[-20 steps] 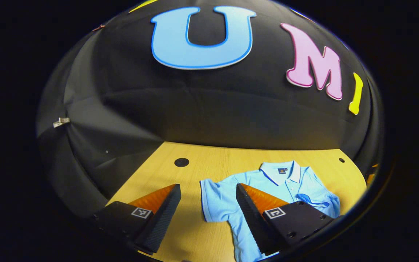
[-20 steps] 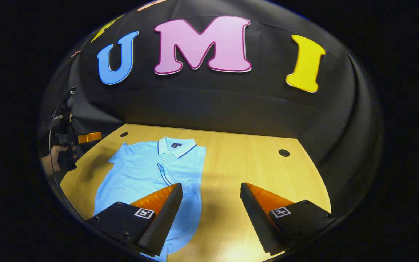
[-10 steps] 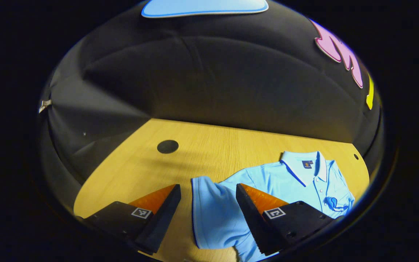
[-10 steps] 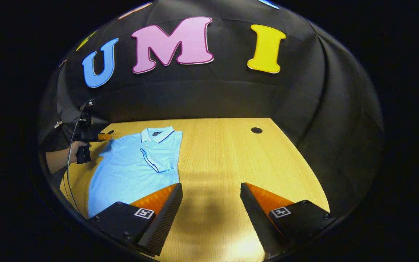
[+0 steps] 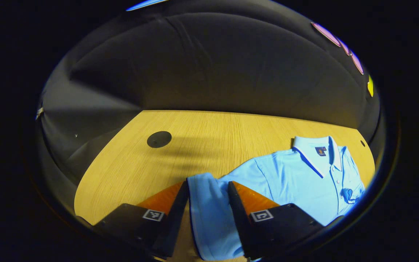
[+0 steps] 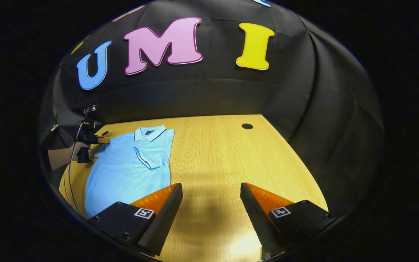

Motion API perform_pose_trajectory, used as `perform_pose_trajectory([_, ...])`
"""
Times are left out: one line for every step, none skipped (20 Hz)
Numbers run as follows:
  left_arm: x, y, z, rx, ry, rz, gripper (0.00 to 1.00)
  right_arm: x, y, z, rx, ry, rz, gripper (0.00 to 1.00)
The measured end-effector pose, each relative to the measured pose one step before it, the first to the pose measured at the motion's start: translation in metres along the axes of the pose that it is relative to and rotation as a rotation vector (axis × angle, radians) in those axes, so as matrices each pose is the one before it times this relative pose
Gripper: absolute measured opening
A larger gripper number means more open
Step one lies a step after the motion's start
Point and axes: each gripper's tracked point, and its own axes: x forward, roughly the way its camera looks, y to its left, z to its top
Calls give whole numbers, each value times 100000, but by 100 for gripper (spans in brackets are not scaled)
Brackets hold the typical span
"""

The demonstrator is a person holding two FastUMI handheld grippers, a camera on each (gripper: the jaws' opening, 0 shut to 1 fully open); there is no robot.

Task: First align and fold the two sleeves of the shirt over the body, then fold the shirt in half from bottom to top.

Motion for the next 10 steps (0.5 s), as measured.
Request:
perform_pose_trajectory([14, -360, 24, 500, 553, -927, 60, 207, 78, -295, 788, 134, -88, 99])
perform_pose_trajectory([-186, -420, 3, 313, 438, -874, 49, 193, 142, -133, 760, -126, 0, 99])
perform_pose_trajectory([60, -356, 87, 38, -60, -918, 38, 338, -26, -237, -259, -574, -130, 99])
perform_pose_trajectory([28, -122, -114, 425, 385, 23, 27, 427, -295, -404, -1145, 421, -1604, 99])
perform_pose_trajectory([-34, -38, 133, 252, -219, 48, 15, 396, -210, -293, -236, 44, -903, 99])
perform_pose_trajectory([-29, -98, 46, -259, -80, 69, 11, 279, 127, -34, 743, -295, -75, 99])
perform_pose_trajectory([-33, -126, 25, -245, 24, 136, 9, 220, 122, -183, 1374, 278, 147, 100])
perform_pose_trajectory([16, 69, -47, -603, -213, 150, 8, 177, 67, -93, 1391, 255, 281, 100])
perform_pose_trajectory([-35, -93, 60, -772, -205, 87, 8, 174, -82, -58, 1197, 392, -117, 100])
perform_pose_trajectory([-63, -63, -35, 631, 388, 50, 8, 61, -115, 130, 759, -159, 208, 99])
